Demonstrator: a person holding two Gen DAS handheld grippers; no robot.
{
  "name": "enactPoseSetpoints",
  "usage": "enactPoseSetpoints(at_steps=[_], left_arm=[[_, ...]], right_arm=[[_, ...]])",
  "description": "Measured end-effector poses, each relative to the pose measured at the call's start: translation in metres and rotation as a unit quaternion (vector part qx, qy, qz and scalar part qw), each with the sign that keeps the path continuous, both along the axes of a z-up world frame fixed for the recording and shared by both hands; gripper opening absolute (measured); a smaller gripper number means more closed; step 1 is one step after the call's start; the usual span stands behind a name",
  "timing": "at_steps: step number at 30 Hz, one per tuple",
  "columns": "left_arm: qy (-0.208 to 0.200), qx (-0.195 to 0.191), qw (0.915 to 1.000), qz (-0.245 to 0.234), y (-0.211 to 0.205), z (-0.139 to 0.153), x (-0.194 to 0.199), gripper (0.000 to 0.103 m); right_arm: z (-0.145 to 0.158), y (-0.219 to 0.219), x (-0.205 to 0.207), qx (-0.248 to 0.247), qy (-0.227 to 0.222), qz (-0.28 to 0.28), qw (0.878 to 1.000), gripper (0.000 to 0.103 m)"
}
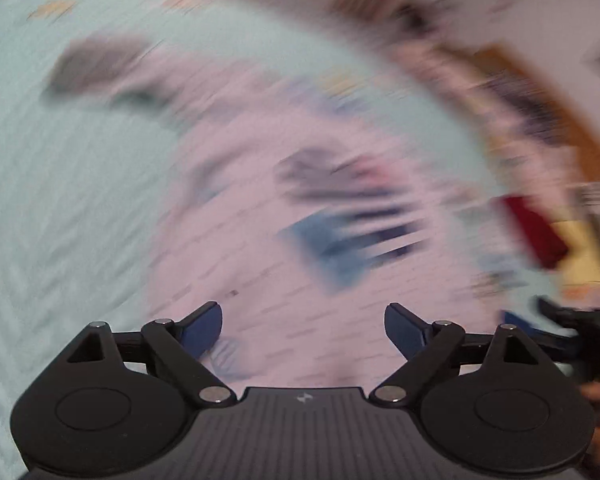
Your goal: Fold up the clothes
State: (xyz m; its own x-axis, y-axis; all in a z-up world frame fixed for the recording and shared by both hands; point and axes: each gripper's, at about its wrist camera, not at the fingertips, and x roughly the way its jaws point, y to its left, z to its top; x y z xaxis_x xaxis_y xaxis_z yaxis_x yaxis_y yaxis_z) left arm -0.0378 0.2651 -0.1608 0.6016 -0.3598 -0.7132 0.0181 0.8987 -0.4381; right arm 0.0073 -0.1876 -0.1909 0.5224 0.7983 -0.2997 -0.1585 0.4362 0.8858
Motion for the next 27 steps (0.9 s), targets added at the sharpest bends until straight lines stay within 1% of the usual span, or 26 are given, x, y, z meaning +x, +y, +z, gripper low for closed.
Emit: enactPoseSetpoints(at_steps=[1,2,3,4,5,6,8,9,10,11,12,13,14,15,17,18,20,21,22,23,25,26,27], left_arm=[[-0.001,0.006,1.0,0.006,0.003,-0.008,-0.002,0.082],[-0.003,0.012,0.9999,0.011,0.006,-0.016,-0.003,0.082],[-0.006,0.014,0.9999,0.005,0.009,-0.014,-0.007,0.082],[-0.006,0.012,0.9999,0.01,0.012,-0.013,-0.011,0.082],[-0.006,0.011,0.9998,0.015,0.016,-0.011,-0.015,0.082],[-0.006,0.01,0.9997,0.02,0.019,-0.009,-0.019,0.082],[-0.006,-0.009,0.9991,0.041,0.024,-0.002,-0.024,0.083],[-0.011,-0.01,0.9988,0.046,0.021,0.001,-0.023,0.085],[-0.023,-0.011,0.9986,0.046,0.017,0.006,-0.023,0.089],[-0.036,-0.013,0.9983,0.043,0.012,0.009,-0.023,0.094],[-0.044,-0.015,0.9982,0.037,0.005,0.01,-0.021,0.097],[-0.051,-0.018,0.9981,0.03,-0.001,0.011,-0.02,0.102],[-0.042,-0.013,0.9986,0.028,-0.006,0.004,-0.016,0.102],[-0.033,-0.008,0.9991,0.026,-0.01,-0.002,-0.013,0.102],[-0.007,0.01,0.9996,0.026,-0.015,-0.024,-0.008,0.102],[-0.034,0.024,0.9989,0.019,-0.018,-0.024,-0.014,0.102],[-0.039,0.057,0.9976,0.003,-0.027,-0.024,-0.017,0.102],[-0.042,0.073,0.9964,-0.006,-0.032,-0.024,-0.018,0.102],[-0.041,0.076,0.9962,-0.004,-0.033,-0.024,-0.018,0.102],[-0.041,0.079,0.996,-0.001,-0.034,-0.023,-0.018,0.102],[-0.036,0.064,0.9972,0.017,-0.031,-0.022,-0.017,0.102],[-0.033,0.052,0.9977,0.026,-0.028,-0.022,-0.017,0.102],[-0.031,0.04,0.9981,0.034,-0.025,-0.021,-0.017,0.102]], right_arm=[[-0.013,-0.003,0.003,-0.03,0.026,-0.019,0.999,0.037],[-0.022,-0.008,0.003,-0.055,0.036,-0.03,0.997,0.013],[-0.029,-0.014,0.002,-0.069,0.043,-0.042,0.996,0.0],[-0.032,-0.022,-0.001,-0.052,0.047,-0.056,0.996,0.0],[-0.031,-0.028,-0.004,-0.045,0.052,-0.069,0.995,0.0],[-0.027,-0.031,-0.006,-0.055,0.051,-0.078,0.994,0.0],[-0.011,-0.03,-0.007,-0.081,0.034,-0.084,0.993,0.009],[-0.001,-0.026,-0.007,-0.094,0.02,-0.084,0.992,0.019],[0.007,-0.02,-0.006,-0.103,0.005,-0.082,0.991,0.031],[0.011,-0.014,-0.003,-0.102,-0.003,-0.079,0.992,0.038],[0.011,-0.008,0.001,-0.095,-0.005,-0.073,0.993,0.051],[0.01,-0.002,0.006,-0.091,-0.006,-0.067,0.994,0.057],[0.005,0.003,0.012,-0.097,0.0,-0.061,0.993,0.057],[-0.001,0.007,0.017,-0.112,0.003,-0.057,0.992,0.055],[-0.004,0.005,0.018,-0.12,-0.009,-0.059,0.991,0.048],[-0.004,0.003,0.017,-0.123,-0.013,-0.061,0.99,0.045],[0.002,0.0,0.011,-0.141,-0.018,-0.065,0.988,0.044],[0.008,-0.002,0.009,-0.153,-0.024,-0.072,0.985,0.046],[0.013,-0.003,0.006,-0.171,-0.03,-0.086,0.981,0.05],[0.017,-0.005,0.004,-0.179,-0.039,-0.099,0.978,0.051],[0.024,-0.011,-0.001,-0.193,-0.054,-0.126,0.972,0.054],[0.025,-0.015,-0.003,-0.19,-0.059,-0.14,0.97,0.055],[0.027,-0.018,-0.005,-0.188,-0.066,-0.153,0.968,0.059]])
